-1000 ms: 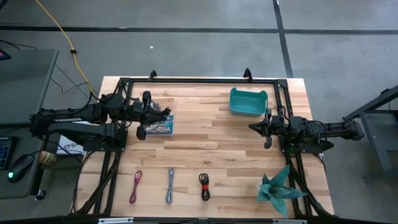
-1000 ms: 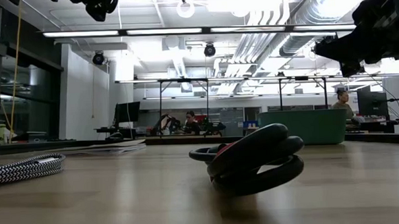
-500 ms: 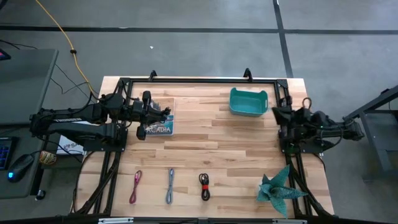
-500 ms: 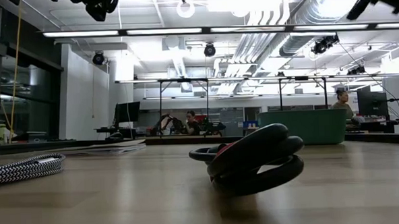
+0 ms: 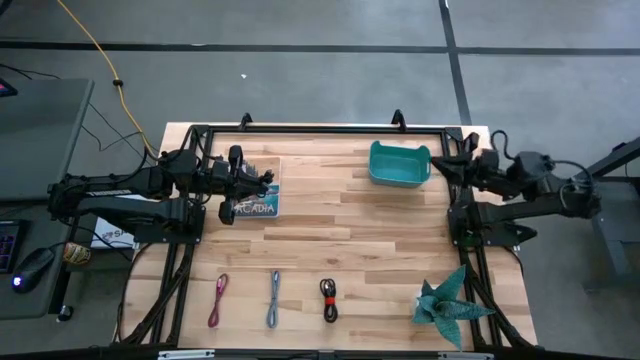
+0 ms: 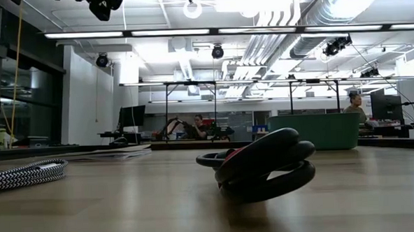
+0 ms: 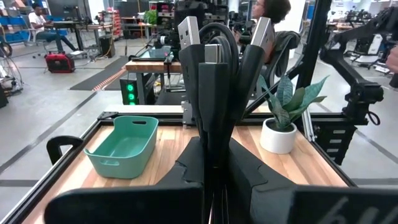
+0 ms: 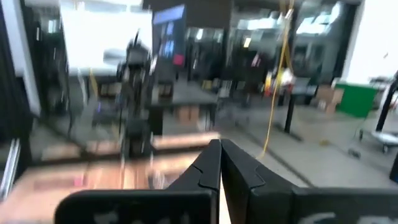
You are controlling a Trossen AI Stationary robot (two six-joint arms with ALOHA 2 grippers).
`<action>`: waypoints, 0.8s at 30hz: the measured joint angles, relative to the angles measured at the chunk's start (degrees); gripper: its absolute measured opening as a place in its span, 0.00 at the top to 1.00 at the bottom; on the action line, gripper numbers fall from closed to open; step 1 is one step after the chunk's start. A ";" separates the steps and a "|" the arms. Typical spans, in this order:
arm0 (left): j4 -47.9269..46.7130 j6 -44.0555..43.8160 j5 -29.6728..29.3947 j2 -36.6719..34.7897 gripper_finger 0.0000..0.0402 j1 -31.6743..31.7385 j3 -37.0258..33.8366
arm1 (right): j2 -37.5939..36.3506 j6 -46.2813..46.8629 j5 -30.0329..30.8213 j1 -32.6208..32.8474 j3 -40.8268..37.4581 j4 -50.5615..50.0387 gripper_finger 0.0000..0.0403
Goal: Pick and place USB-C Cables
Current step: Put the left black charger cable into the green bin
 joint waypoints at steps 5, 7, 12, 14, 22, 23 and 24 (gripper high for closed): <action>-0.02 0.49 0.00 0.00 0.98 0.00 0.02 | 6.59 -1.49 -1.26 0.00 0.66 -2.96 1.00; -0.02 0.57 0.00 0.00 0.98 0.00 0.01 | 7.74 -2.17 -1.61 0.00 0.58 -2.93 1.00; -0.02 0.57 0.02 0.00 0.98 -0.01 0.02 | 7.57 -1.23 -4.84 0.02 0.58 -1.55 1.00; 0.00 0.57 0.02 0.00 0.98 -0.02 0.02 | 7.17 0.26 -5.52 0.00 0.58 -1.84 1.00; -0.02 0.54 0.02 0.00 0.98 -0.02 0.02 | 7.03 3.54 -5.64 0.00 0.58 -3.10 1.00; -0.02 0.54 0.02 0.00 0.98 -0.02 0.02 | 7.03 3.74 -5.63 0.00 0.58 -3.10 1.00; -0.02 0.54 0.02 0.00 0.98 0.00 0.02 | 7.01 3.98 -5.62 0.00 0.58 -3.10 1.00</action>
